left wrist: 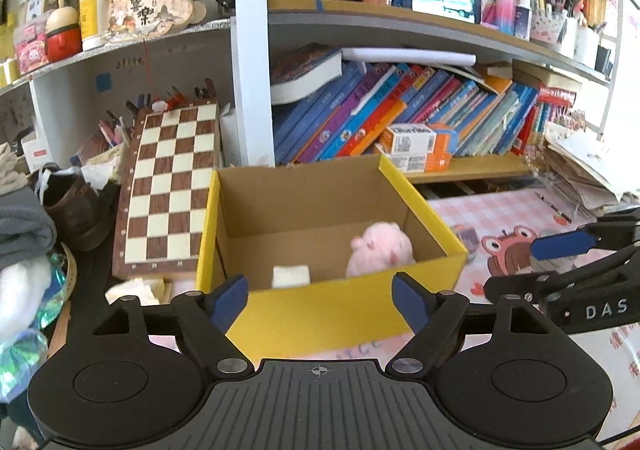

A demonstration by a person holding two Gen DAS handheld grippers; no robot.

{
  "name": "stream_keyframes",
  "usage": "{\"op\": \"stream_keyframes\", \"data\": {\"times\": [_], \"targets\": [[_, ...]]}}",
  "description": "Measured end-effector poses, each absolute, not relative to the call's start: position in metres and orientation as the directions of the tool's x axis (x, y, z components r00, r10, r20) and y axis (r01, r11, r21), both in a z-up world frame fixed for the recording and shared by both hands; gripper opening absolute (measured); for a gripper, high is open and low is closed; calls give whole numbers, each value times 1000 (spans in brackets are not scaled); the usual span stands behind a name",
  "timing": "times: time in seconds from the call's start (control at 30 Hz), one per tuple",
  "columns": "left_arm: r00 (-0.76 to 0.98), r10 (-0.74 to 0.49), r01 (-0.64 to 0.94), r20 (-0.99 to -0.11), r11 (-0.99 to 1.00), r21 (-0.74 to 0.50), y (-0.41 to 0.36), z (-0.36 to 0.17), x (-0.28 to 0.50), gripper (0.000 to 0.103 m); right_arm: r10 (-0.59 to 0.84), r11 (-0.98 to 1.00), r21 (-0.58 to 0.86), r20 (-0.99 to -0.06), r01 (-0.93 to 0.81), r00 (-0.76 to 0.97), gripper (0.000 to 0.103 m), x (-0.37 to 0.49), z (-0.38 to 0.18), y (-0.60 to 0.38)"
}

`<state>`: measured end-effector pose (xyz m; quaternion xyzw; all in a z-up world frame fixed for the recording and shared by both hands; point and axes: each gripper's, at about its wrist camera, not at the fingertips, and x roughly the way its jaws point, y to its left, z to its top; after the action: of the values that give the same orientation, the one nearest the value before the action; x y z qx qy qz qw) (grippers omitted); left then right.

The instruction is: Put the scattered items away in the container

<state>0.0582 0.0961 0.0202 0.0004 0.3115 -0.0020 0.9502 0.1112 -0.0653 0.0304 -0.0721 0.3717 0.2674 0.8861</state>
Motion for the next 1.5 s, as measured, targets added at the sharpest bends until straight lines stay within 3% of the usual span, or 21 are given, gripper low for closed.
{"op": "stream_keyframes", "data": {"times": [0.4, 0.93, 1.5], "targets": [[771, -19, 45, -636, 999, 23, 70, 11, 44, 84, 379, 881, 104, -739, -462, 558, 73, 90, 9, -98], [747, -28, 69, -664, 997, 36, 37, 1, 35, 95, 317, 917, 87, -754, -390, 576, 83, 72, -1, -136], [731, 12, 63, -682, 994, 84, 6, -1, 33, 97, 274, 938, 76, -760, -338, 590, 88, 68, -10, -174]]}}
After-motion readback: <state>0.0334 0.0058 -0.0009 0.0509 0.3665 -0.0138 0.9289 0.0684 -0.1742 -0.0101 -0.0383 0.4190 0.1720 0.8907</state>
